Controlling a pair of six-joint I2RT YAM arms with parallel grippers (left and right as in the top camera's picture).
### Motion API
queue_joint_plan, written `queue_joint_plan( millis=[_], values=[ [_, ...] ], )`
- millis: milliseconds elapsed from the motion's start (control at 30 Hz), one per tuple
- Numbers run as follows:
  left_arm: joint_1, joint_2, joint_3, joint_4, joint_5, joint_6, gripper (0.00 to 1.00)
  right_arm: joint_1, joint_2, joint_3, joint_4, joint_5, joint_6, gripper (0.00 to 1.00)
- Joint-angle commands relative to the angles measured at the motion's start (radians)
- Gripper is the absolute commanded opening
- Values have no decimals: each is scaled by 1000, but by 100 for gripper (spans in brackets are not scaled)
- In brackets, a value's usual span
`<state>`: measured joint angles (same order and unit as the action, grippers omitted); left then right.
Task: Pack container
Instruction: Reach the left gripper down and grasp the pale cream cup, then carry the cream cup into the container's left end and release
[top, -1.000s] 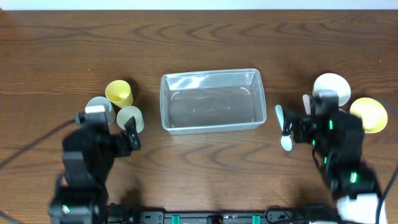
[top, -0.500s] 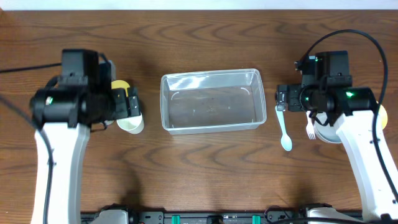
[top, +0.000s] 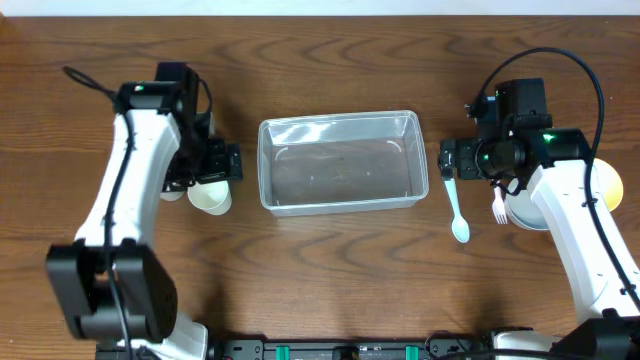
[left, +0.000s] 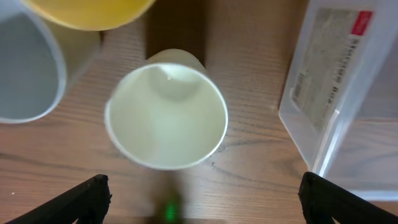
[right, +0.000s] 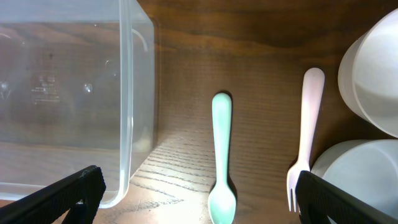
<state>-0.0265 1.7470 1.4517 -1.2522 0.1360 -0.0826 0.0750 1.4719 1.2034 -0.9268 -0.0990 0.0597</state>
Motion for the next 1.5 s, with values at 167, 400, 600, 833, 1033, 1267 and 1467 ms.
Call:
queue_joint_plan(
  millis=[167,400,600,833,1033,1267,1467],
  values=[
    [-31,124,-13,32,11,-10,92,-10,0,21,-10,-10,-8,99],
    [-31,198,-42,65,10,-9,78,-10,0,21,-13,-10,-8,99],
    [-31,209,-42,68,10,-9,52,-10,0,21,-16,-10,-9,99],
    [-31,209,-42,61,10,-9,13,-10,0,21,-17,-10,-9,99],
    [-31,206,-39,45,10,-10,6,-10,0,21,-16,-10,-8,99],
    [-36,113,24,-60,3,-58,6,-10,0,21,-16,-10,-9,99],
    [-109,-103,135,-98,3,-58,6,-10,0,21,-8,-10,-9,99]
  ],
)
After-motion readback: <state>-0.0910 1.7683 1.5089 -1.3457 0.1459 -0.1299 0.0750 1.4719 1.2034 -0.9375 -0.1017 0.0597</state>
